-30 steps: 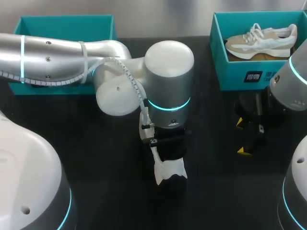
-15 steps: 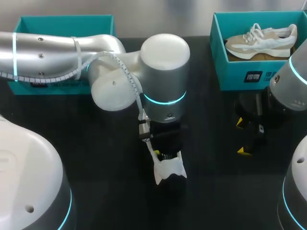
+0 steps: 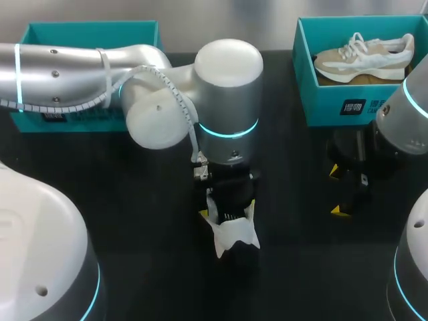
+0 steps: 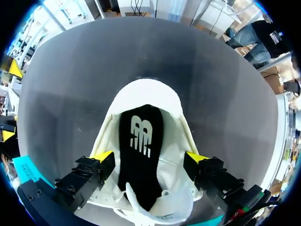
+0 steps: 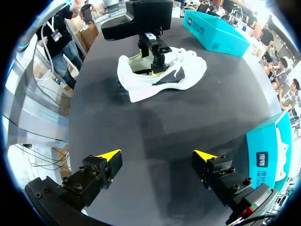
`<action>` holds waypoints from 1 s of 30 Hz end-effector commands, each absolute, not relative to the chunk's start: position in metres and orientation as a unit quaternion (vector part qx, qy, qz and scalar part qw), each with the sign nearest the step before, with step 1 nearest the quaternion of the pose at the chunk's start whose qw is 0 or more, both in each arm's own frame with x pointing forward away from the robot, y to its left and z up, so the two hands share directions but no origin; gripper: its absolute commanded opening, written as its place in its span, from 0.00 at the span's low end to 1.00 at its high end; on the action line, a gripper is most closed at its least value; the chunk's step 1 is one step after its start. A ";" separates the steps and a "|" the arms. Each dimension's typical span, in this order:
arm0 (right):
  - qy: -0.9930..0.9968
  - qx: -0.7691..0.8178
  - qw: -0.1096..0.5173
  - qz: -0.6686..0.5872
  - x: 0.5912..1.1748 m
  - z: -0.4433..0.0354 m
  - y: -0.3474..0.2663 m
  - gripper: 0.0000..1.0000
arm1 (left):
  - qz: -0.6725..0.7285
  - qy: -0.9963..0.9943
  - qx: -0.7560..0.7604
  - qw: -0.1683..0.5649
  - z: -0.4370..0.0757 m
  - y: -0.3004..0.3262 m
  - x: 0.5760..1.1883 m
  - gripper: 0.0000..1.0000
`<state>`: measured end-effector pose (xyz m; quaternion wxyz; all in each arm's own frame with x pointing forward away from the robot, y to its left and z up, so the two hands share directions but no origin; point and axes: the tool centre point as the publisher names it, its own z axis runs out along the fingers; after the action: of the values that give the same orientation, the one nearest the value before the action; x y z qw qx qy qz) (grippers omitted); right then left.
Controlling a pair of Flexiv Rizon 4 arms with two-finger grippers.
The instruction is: Take the shoe out of the shoebox, open the shoe tongue, remove and reinsert the insole, then place the shoe into the shoebox
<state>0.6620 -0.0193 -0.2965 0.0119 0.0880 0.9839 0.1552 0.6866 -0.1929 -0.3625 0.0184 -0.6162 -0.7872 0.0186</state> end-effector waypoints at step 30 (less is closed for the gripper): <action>0.984 0.089 0.013 0.154 0.661 -0.297 -0.019 1.00 | 0.059 -0.784 -0.616 0.047 -0.359 -0.186 0.708 1.00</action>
<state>0.6620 -0.0192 -0.2965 0.0119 0.0880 0.9839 0.1552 0.7052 -0.1901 -0.3626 0.0497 -0.6154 -0.7844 0.0601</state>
